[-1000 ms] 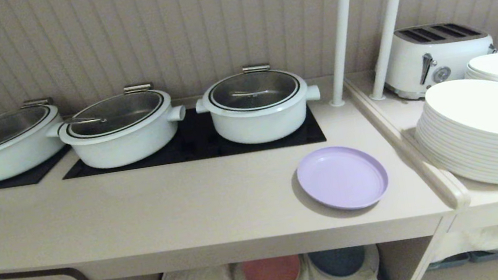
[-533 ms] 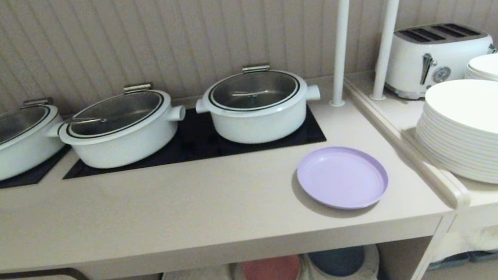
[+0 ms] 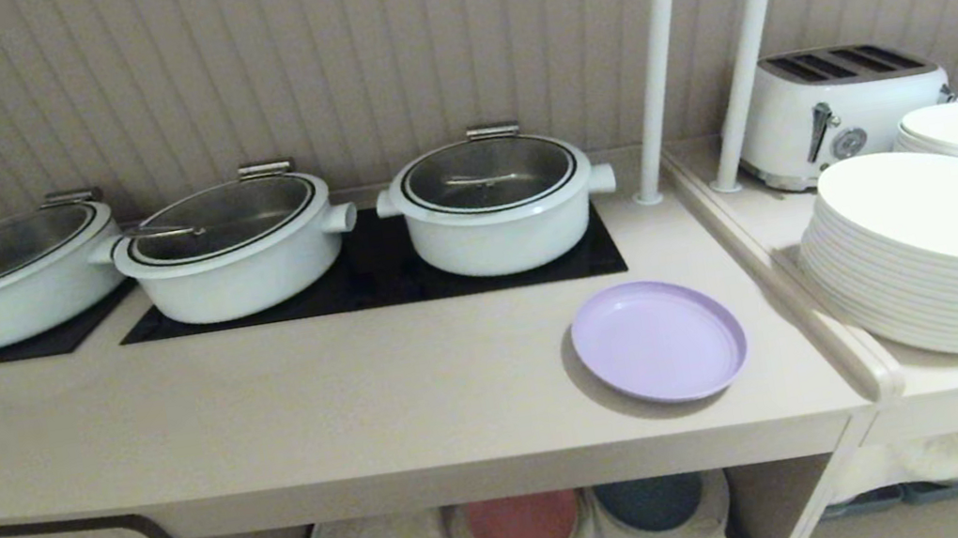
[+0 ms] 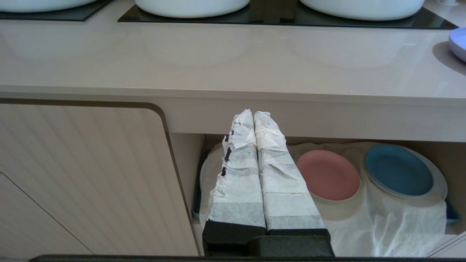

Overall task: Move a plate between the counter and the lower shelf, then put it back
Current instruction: Pick up the plate

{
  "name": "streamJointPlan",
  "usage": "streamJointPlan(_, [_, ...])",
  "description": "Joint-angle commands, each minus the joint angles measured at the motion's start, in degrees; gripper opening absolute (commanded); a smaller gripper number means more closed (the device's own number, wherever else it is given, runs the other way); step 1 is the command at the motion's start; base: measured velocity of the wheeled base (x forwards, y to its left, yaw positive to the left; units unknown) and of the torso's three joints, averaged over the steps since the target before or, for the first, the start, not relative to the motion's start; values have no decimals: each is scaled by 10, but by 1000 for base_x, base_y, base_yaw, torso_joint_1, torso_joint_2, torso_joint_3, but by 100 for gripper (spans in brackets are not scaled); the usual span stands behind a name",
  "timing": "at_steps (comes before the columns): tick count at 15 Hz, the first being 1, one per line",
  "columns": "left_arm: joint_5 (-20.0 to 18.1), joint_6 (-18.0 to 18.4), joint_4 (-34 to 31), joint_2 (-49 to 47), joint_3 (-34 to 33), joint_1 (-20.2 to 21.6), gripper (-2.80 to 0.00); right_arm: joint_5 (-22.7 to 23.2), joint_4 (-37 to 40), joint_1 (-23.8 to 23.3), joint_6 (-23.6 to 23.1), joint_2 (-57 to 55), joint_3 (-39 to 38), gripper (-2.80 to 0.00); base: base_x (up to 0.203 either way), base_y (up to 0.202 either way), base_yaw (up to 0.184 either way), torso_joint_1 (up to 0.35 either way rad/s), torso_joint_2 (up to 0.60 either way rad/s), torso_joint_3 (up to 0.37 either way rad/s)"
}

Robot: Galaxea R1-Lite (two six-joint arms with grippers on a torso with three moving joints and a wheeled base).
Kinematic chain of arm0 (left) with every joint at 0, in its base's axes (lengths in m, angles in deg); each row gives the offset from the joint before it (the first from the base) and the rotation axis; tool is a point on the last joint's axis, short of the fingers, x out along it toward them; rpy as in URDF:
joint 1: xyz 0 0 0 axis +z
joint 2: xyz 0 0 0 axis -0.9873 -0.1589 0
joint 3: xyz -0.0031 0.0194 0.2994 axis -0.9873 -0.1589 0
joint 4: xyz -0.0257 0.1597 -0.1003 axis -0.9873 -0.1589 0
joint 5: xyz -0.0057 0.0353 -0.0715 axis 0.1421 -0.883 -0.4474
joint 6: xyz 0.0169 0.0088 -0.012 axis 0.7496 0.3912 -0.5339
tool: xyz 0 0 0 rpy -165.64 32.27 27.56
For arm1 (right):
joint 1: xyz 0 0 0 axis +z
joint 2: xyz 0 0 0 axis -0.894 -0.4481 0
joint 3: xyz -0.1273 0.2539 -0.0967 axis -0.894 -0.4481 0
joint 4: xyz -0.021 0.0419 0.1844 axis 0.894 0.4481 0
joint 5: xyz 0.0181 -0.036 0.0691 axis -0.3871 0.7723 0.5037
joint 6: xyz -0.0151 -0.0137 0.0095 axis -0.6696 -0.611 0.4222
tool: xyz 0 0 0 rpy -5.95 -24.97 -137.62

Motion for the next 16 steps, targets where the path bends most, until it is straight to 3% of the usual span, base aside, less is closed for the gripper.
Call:
streamJointPlan(1, [0, 0, 0, -1, 0, 0, -280, 2, -1, 1, -2, -64, 60, -280, 0, 0, 0, 0, 0, 0])
streamJointPlan(12, [0, 0, 0, -1, 0, 0, -280, 11, 83, 3, -48, -252, 319, -280, 0, 0, 0, 0, 0, 0])
streamJointPlan(16, [0, 0, 0, -1, 0, 0, -280, -13, 164, -3, -49, -266, 378, -280, 0, 0, 0, 0, 0, 0])
